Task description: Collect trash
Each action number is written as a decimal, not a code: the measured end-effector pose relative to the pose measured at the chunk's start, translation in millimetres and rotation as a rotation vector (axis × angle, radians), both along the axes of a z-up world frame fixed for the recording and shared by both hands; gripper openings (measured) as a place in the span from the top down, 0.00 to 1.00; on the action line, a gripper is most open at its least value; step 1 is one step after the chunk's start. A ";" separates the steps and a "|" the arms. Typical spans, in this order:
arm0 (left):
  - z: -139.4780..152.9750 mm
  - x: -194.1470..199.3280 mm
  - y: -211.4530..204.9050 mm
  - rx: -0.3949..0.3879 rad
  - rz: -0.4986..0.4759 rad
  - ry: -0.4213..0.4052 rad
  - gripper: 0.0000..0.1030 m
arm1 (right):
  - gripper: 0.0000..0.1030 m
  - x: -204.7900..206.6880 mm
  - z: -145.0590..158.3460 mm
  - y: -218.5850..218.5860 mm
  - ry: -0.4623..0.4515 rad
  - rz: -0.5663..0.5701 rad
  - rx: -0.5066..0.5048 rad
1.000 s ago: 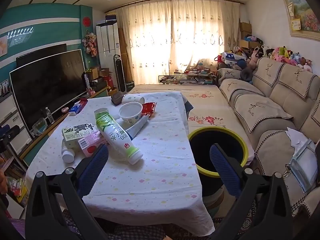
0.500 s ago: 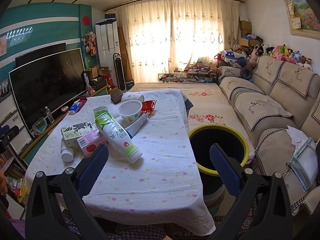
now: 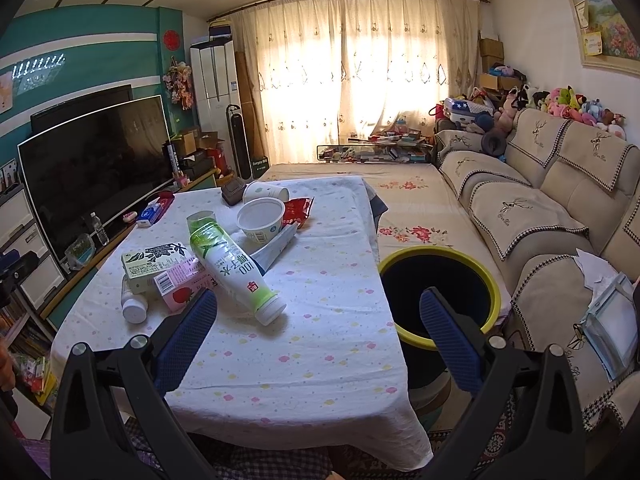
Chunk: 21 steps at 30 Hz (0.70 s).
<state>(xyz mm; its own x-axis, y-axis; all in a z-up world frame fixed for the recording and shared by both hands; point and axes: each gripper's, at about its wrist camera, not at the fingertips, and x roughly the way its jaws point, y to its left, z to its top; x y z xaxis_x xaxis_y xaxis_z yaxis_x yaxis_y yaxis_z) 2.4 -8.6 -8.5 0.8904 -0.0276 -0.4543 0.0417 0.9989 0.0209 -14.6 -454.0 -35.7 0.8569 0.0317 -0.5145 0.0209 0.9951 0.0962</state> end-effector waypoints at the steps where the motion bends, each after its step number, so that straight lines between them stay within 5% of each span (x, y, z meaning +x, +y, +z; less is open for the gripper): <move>1: -0.5 0.4 -0.4 0.001 0.001 0.005 0.04 | 0.06 0.0 -0.3 -0.1 0.000 0.001 0.001; 21: 5.7 2.1 -3.4 0.006 -0.017 0.015 0.04 | 0.06 1.8 -3.9 -0.9 0.015 0.008 0.002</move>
